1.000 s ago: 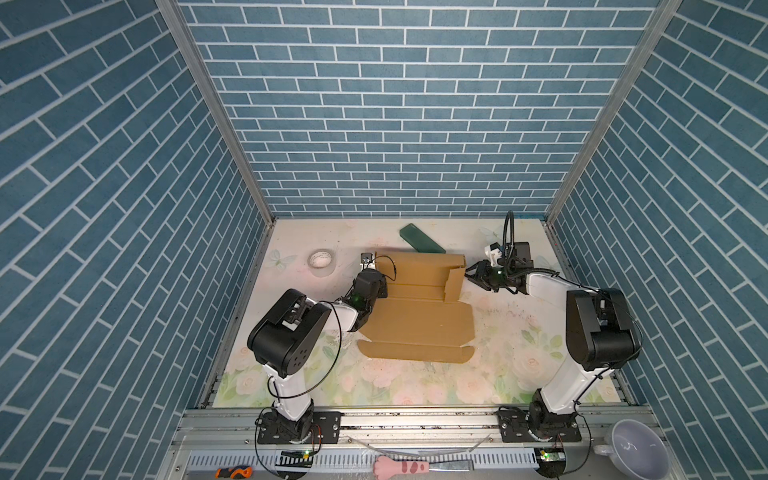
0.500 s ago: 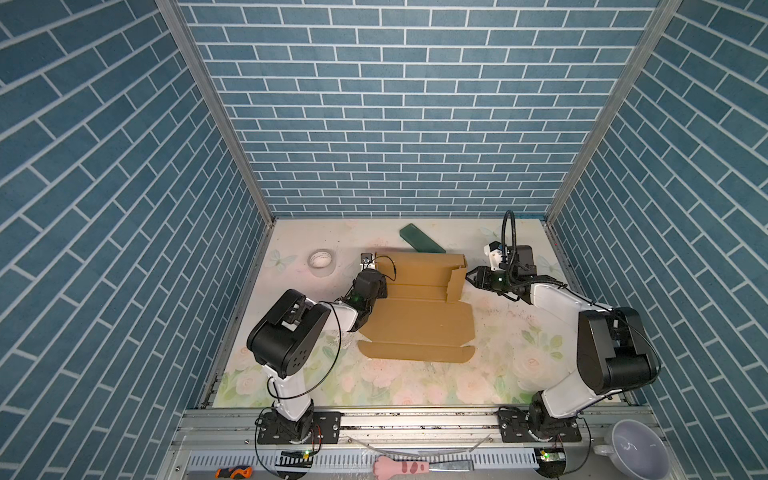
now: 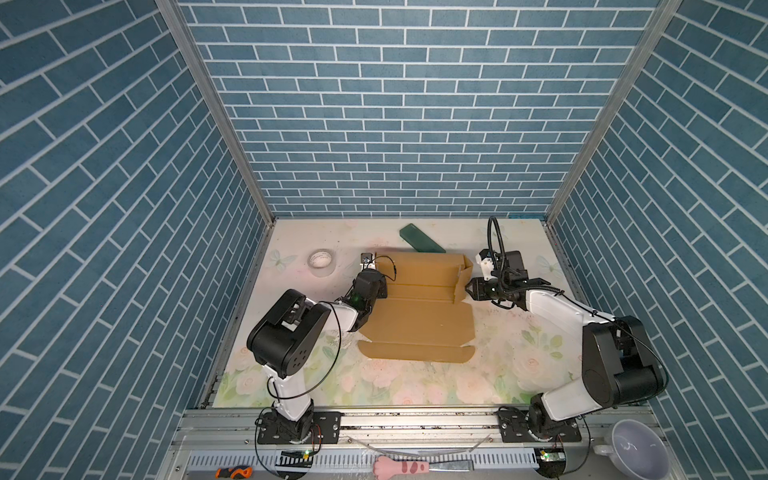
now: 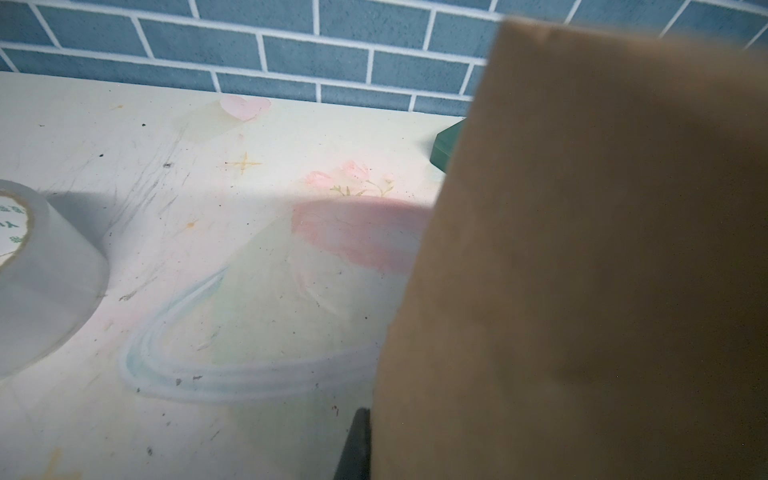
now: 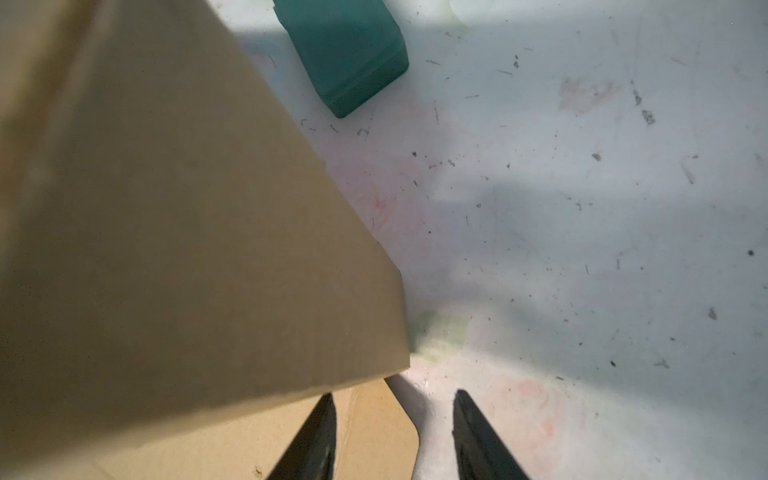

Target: Fold the paper box

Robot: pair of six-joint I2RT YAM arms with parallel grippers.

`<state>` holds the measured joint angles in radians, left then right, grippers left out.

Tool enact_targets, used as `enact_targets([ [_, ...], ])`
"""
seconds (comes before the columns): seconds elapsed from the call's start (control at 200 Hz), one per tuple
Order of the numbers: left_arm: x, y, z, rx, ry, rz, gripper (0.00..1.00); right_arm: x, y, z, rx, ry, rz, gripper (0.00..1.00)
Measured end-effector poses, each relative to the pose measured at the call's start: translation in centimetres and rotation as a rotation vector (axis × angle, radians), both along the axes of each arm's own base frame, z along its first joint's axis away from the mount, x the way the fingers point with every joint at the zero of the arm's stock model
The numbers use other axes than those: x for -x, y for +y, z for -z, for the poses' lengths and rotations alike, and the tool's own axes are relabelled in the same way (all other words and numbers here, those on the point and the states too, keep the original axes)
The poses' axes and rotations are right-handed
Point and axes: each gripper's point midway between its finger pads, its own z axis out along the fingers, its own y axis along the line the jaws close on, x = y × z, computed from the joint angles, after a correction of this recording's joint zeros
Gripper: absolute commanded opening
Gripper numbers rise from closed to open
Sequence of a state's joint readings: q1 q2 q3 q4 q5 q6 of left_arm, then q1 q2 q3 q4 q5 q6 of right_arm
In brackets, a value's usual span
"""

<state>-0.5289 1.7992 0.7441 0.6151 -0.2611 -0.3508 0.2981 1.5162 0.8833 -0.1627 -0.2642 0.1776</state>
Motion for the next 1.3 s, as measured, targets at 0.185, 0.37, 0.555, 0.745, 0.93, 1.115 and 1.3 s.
enact_targets([
  [0.185, 0.0, 0.0, 0.0, -0.004, 0.002, 0.001, 0.0, -0.8, 0.8, 0.3, 0.007, -0.043, -0.044, 0.53],
  [0.37, 0.0, 0.0, 0.0, -0.004, 0.003, 0.002, 0.0, -1.3, 1.8, 0.9, -0.001, -0.059, -0.083, 0.58],
  [0.555, -0.1, -0.1, 0.0, -0.006, 0.006, 0.003, 0.0, -2.6, 2.4, 0.0, -0.017, -0.135, -0.088, 0.58],
  [0.745, -0.2, -0.2, 0.0, -0.007, 0.006, 0.004, 0.0, -4.8, 3.3, -1.9, -0.057, -0.261, -0.09, 0.52],
  [0.93, -0.3, -0.3, 0.0, -0.01, 0.005, 0.006, 0.0, -5.9, 4.2, -1.0, -0.085, -0.298, -0.107, 0.43],
  [1.115, -0.4, -0.3, -0.1, -0.014, 0.014, 0.005, 0.0, -6.5, 4.6, -0.7, -0.096, -0.329, -0.113, 0.38],
  [1.3, -0.5, -0.4, -0.1, -0.014, 0.031, 0.003, 0.0, -6.7, 4.4, -0.6, -0.083, -0.348, -0.107, 0.32],
])
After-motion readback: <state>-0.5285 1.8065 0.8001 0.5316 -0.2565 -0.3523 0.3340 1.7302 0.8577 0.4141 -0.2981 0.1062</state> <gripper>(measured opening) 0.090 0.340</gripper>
